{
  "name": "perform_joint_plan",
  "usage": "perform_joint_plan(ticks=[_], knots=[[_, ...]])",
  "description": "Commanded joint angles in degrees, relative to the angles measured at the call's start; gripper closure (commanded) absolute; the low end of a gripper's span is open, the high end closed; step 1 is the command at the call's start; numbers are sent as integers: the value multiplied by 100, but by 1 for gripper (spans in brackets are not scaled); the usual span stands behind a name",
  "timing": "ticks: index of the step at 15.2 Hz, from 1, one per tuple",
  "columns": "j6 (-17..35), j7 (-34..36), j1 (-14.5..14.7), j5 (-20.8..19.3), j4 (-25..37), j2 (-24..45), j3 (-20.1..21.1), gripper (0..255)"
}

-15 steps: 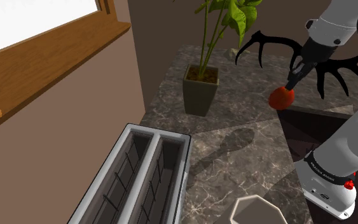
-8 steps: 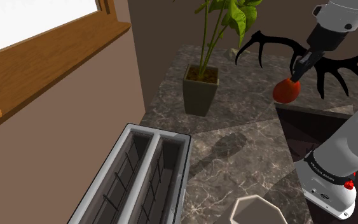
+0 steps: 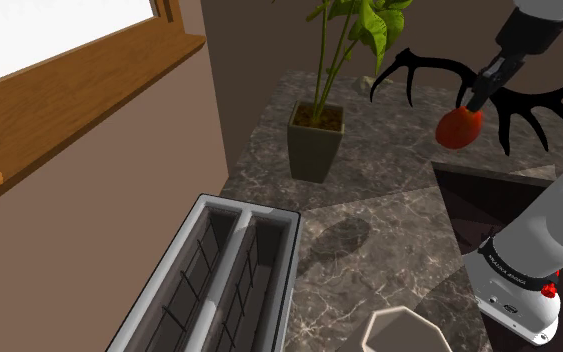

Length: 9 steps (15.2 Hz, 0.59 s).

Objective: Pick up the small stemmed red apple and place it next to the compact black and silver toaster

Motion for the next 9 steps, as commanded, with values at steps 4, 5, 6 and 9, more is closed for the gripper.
perform_joint_plan(ticks=[4,5,6,9], knots=[[-320,-30,-8,-11,453,133,-14,255],[-380,-32,-8,-11,548,168,-14,255],[-441,-34,-8,-10,641,201,-13,255],[-620,-41,-9,-8,928,307,-10,255]])
